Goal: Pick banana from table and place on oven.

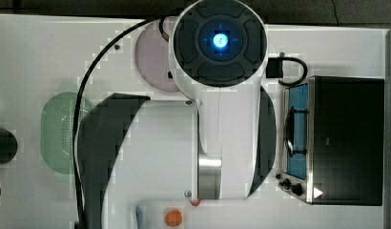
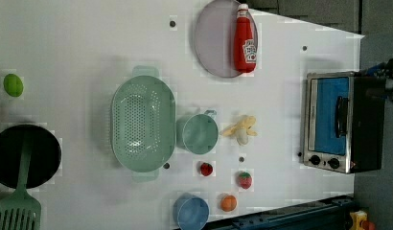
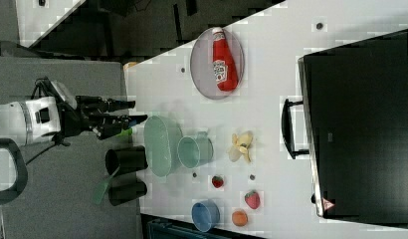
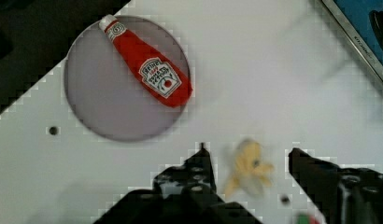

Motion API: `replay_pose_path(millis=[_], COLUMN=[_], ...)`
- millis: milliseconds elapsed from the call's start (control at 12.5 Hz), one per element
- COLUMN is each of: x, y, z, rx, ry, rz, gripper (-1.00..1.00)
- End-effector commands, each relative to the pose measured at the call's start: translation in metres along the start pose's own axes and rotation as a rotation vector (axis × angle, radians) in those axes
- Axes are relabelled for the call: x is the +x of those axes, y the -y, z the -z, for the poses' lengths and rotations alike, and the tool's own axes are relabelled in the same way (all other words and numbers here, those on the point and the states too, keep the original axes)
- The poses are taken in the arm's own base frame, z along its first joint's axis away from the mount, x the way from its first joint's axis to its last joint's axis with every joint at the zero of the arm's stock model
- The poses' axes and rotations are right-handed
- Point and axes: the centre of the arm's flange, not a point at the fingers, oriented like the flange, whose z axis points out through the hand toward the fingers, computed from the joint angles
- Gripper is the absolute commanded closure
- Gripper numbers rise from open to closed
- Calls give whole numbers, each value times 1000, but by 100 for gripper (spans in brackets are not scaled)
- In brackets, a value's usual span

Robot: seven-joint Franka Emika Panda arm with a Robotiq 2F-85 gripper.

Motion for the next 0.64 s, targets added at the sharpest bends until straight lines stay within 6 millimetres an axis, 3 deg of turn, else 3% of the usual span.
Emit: replay_pose_path(millis=[80,240,480,640], x=[-102,-102,-102,-97], y=[-131,-131,-129,-124], z=[73,73,70,54], rx=[19,19,14,-12], ry=[-1,-1,3,26], rz=[-219,-218,-216,-214], gripper=[-58,-100,-100,-100])
